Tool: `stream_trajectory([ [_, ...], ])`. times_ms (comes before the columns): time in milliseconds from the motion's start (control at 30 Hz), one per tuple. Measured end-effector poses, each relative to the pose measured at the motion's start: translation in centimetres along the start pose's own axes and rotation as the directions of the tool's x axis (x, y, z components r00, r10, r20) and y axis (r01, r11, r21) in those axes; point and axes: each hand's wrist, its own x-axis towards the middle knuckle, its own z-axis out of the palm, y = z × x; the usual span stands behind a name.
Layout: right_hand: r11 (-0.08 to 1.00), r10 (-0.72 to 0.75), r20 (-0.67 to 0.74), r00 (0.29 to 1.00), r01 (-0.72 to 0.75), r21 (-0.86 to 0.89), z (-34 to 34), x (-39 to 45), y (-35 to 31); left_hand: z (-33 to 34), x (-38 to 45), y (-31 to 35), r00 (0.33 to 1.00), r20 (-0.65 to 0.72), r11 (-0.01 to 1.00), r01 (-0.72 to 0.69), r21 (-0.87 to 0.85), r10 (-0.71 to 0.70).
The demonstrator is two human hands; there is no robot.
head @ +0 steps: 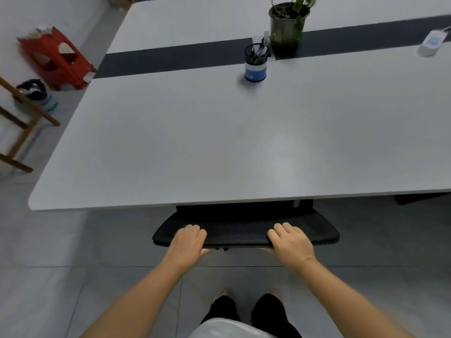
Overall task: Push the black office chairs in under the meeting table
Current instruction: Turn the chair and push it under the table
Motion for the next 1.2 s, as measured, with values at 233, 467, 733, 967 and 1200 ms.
stream_trajectory([
  [233, 1.000, -0.012, -0.026, 1.000, 0.012, 0.021, 0.6, -0.1, 0.2, 0.7, 0.3, -0.9, 0.999, -0.017, 0.999, -0.041, -0.009, 0.041],
  [467, 0.999, 0.039, -0.079, 0.996, -0.037, 0.020, 0.8, 1.0, 0.7, 0.4, 1.4, -1.4, 0.993, -0.063, 0.995, -0.101, -0.010, 0.100],
  [733, 0.993, 0.119, 0.093, 0.989, -0.116, -0.039, -0.6, -0.8, -1.1, 0.7, -1.2, 0.2, 0.999, 0.009, 0.999, -0.031, -0.032, 0.031],
  [967, 0.999, 0.025, 0.126, 0.992, -0.020, -0.042, -1.0, -1.8, -0.3, 0.4, -1.0, 0.0, 0.992, 0.031, 0.992, -0.120, -0.040, 0.122],
  [1200, 1.000, -0.031, 0.088, 0.996, 0.030, 0.006, -0.2, -0.1, 0.8, 1.5, -0.1, -1.1, 0.982, -0.110, 0.977, -0.169, -0.134, 0.154],
])
